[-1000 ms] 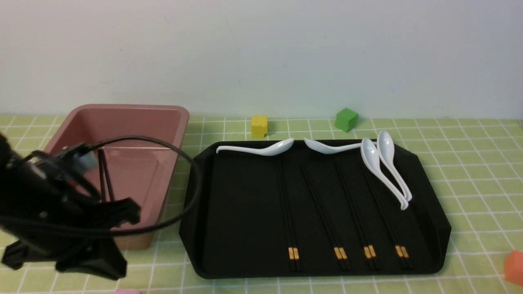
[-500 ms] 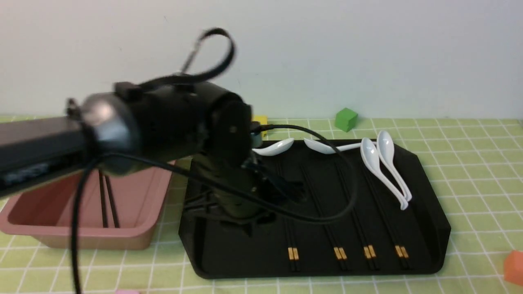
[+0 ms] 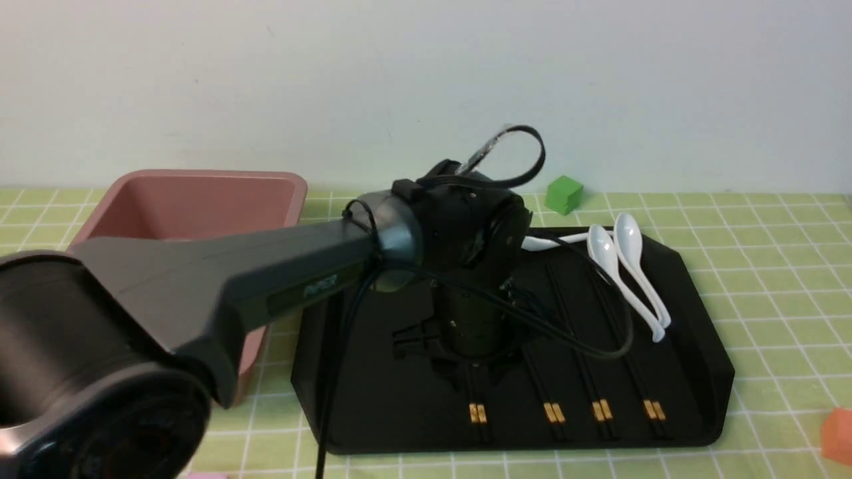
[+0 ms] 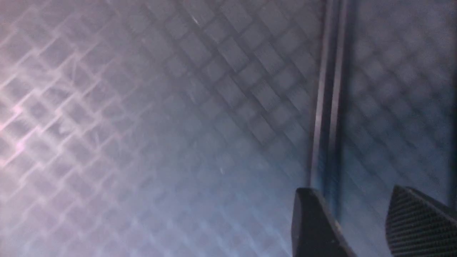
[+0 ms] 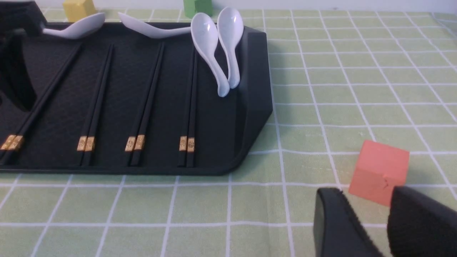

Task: On green tablecloth take chopsticks from black tray and put them in box.
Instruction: 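Reach over to the black tray and grasp a pair of chopsticks with the left gripper, then place the chopsticks into the pink bin with the left gripper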

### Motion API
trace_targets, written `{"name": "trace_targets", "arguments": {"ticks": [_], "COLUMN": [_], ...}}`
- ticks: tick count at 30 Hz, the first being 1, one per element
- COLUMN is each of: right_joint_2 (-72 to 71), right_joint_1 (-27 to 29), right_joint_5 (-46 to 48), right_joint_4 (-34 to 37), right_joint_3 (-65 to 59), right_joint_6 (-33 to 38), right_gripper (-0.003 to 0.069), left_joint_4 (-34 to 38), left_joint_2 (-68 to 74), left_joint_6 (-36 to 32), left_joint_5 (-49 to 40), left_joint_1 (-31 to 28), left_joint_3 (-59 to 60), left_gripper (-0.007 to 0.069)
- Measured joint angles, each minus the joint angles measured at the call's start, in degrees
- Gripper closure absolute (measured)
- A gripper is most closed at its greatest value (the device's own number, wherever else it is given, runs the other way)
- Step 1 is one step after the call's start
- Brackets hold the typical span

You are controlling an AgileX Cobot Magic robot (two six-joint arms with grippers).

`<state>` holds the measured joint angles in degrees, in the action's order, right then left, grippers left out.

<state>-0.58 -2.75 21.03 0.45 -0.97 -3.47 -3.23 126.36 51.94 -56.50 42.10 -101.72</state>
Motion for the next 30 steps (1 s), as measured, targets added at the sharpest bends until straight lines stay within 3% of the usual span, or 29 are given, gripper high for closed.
{"name": "trace_targets", "arguments": {"ticks": [6, 10, 15, 21, 26, 30], "right_joint_2": [0.0, 0.0, 0.0, 0.0, 0.0, 0.0], "right_joint_1": [0.0, 0.0, 0.0, 0.0, 0.0, 0.0], "right_joint_5": [0.0, 0.0, 0.0, 0.0, 0.0, 0.0], "right_joint_4": [0.0, -0.1, 0.0, -0.1, -0.1, -0.1], "right_joint_3": [0.0, 0.0, 0.0, 0.0, 0.0, 0.0], "right_joint_6": [0.0, 0.0, 0.0, 0.0, 0.0, 0.0], "right_gripper": [0.0419, 0.0419, 0.0419, 0.0419, 0.0419, 0.0419], "left_joint_4": [-0.5, -0.4, 1.3, 1.9, 2.2, 2.0], "left_joint_2": [2.8, 2.7, 0.2, -12.9, -22.0, -23.6], "left_joint_6": [0.1, -0.3, -1.1, -6.0, -14.2, -17.4], "left_joint_5": [-0.1, -0.8, -0.7, -6.5, -12.9, -14.2], "left_joint_1": [0.0, 0.0, 0.0, -1.0, -8.7, -20.7], "left_joint_3": [-0.9, -1.0, -0.9, -3.9, -5.0, -2.9], "left_gripper": [0.0367, 0.0505, 0.0505, 0.0505, 0.0505, 0.0505]}}
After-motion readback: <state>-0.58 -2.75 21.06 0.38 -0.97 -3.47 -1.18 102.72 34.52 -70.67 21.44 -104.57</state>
